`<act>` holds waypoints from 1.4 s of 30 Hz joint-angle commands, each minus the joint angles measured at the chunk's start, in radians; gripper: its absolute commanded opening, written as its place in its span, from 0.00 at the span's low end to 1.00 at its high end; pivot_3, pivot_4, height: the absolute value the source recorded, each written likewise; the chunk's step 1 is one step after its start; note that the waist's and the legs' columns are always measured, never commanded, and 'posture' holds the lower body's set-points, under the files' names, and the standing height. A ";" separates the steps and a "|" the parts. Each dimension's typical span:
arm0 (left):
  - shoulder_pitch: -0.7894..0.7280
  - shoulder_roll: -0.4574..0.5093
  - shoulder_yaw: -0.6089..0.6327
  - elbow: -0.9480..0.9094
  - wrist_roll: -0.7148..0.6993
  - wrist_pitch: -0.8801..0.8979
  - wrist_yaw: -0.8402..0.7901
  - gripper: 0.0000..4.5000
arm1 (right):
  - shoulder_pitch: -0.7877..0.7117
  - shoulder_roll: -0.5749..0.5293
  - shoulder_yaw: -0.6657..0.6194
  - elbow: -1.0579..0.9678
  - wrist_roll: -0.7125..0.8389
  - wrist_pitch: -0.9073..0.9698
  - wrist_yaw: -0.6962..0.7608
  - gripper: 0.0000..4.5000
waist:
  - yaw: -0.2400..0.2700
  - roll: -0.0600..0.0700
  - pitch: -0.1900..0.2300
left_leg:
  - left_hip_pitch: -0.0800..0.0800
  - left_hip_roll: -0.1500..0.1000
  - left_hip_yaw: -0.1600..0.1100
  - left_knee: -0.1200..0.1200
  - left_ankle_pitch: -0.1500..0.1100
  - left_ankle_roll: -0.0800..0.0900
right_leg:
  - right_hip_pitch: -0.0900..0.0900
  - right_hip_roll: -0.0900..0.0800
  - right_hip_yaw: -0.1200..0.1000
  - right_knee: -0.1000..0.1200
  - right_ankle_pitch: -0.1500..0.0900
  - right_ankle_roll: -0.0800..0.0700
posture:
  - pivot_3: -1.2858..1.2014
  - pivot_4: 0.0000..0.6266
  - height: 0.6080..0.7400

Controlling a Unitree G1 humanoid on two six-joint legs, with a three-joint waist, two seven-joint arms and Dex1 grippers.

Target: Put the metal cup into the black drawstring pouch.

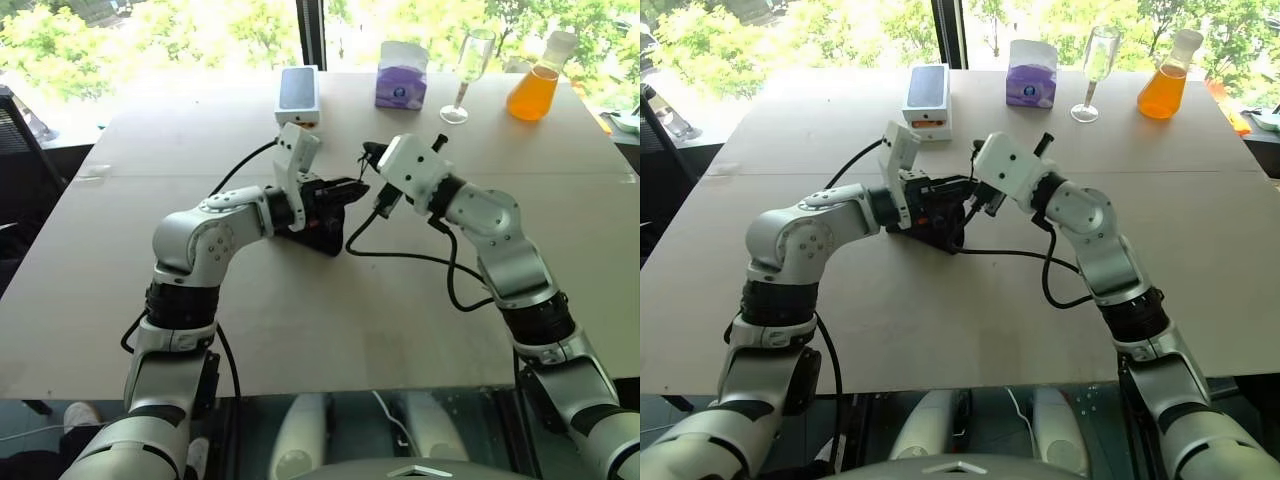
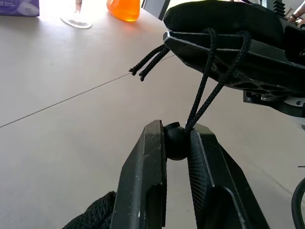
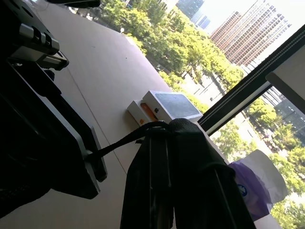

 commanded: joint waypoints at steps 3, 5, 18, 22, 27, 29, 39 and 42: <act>0.054 0.029 -0.002 -0.028 0.038 -0.029 -0.021 0.03 | 0.006 0.018 -0.107 0.017 0.058 0.062 -0.055 0.00 | -0.001 0.000 0.000 | 0.000 0.000 0.000 0.000 0.000 0.000 | 0.000 0.000 0.000 0.000 0.000 0.000 | 0.52 0.24 1.00; 0.111 0.052 -0.007 -0.045 0.053 -0.015 -0.017 0.03 | 0.008 0.013 -0.185 0.100 0.084 0.095 -0.102 0.00 | -0.001 0.000 0.000 | 0.000 0.000 0.000 0.000 0.000 0.000 | 0.000 0.000 0.000 0.000 0.000 0.000 | 0.52 0.24 1.00; 0.282 0.119 -0.055 -0.105 0.122 0.036 0.028 0.03 | 0.042 -0.116 -0.268 0.412 0.067 0.036 -0.204 0.00 | -0.003 0.000 0.000 | 0.000 0.000 0.001 0.000 -0.002 0.004 | 0.000 0.000 0.001 0.000 0.000 0.000 | 0.52 0.24 1.00; 0.273 0.109 -0.059 -0.101 0.126 0.036 0.039 0.03 | 0.072 -0.114 -0.246 0.380 0.078 0.011 -0.164 0.00 | -0.003 0.000 0.000 | 0.000 0.000 0.001 0.000 -0.002 0.004 | 0.000 0.000 0.001 0.000 0.000 0.000 | 0.52 0.24 1.00; 0.235 0.072 -0.071 -0.091 0.134 0.025 0.058 0.03 | 0.120 -0.097 -0.211 0.284 0.128 0.012 -0.077 0.00 | -0.002 0.000 0.000 | 0.000 0.000 0.001 0.000 -0.003 0.004 | 0.000 0.000 0.001 0.000 0.000 0.000 | 0.52 0.24 1.00; 0.221 0.064 -0.075 -0.086 0.144 0.020 0.062 0.03 | 0.135 -0.094 -0.203 0.257 0.147 0.020 -0.051 0.00 | -0.002 0.000 0.000 | 0.001 0.000 0.001 0.000 -0.003 0.004 | 0.001 0.000 0.001 0.000 0.000 0.000 | 0.52 0.24 1.00; 0.122 -0.014 0.164 -0.072 -0.173 0.229 -0.006 0.60 | 0.224 -0.096 -0.170 0.117 0.231 0.114 0.082 0.00 | -0.002 0.000 0.000 | 0.000 0.000 0.001 0.001 -0.003 0.004 | 0.001 0.000 0.001 0.001 0.000 0.000 | 0.52 0.24 1.00; 0.078 -0.014 0.269 -0.029 -0.277 0.318 0.019 0.60 | 0.255 -0.105 -0.144 0.058 0.254 0.159 0.131 0.13 | -0.006 0.000 0.000 | 0.000 0.001 0.000 0.002 -0.003 0.004 | 0.001 0.000 0.000 0.001 0.000 0.000 | 0.52 0.24 1.00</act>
